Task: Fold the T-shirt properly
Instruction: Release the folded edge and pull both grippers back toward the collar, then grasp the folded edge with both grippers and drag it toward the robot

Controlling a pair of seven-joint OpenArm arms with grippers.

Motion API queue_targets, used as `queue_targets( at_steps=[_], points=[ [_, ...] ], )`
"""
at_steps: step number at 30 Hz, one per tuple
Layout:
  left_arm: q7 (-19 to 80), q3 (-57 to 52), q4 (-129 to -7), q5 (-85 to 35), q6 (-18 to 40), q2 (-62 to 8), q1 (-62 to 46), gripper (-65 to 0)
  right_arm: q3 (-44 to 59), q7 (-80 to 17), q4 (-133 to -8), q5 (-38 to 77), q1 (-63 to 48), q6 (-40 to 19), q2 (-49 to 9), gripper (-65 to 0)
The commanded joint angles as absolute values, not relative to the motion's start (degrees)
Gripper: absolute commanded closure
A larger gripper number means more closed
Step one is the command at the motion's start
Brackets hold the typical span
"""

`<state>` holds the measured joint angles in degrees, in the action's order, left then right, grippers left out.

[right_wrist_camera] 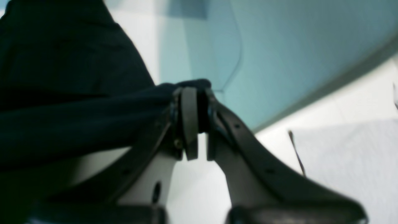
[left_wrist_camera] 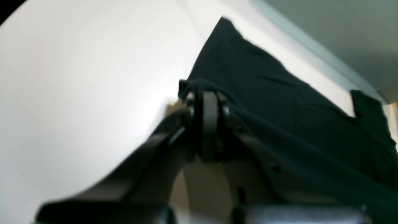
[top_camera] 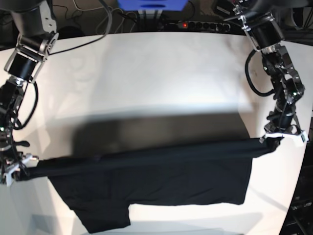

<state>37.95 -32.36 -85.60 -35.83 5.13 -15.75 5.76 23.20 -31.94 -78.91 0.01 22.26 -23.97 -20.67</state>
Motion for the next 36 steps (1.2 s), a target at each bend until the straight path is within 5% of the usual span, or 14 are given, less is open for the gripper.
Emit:
queue_targets(
  at_steps=[1,18,36],
  points=[
    [37.14,-32.75,-86.99,-36.44,5.49,-16.92,7.96,0.0,23.6,-31.08,-80.48,0.04,24.04,-23.08,-21.85,0.0],
    [39.43,-38.64,-91.82,-37.14,5.93,-16.13,-7.43,0.0,31.96,-30.9,-94.46,0.13,0.48,-23.16,-19.74,0.0],
    [39.52,-46.02,-103.25,-37.14,6.02,-6.29,-30.73,0.0,37.14,-30.81,-102.99,0.31,-25.27,-23.43,-15.25,0.0]
  ],
)
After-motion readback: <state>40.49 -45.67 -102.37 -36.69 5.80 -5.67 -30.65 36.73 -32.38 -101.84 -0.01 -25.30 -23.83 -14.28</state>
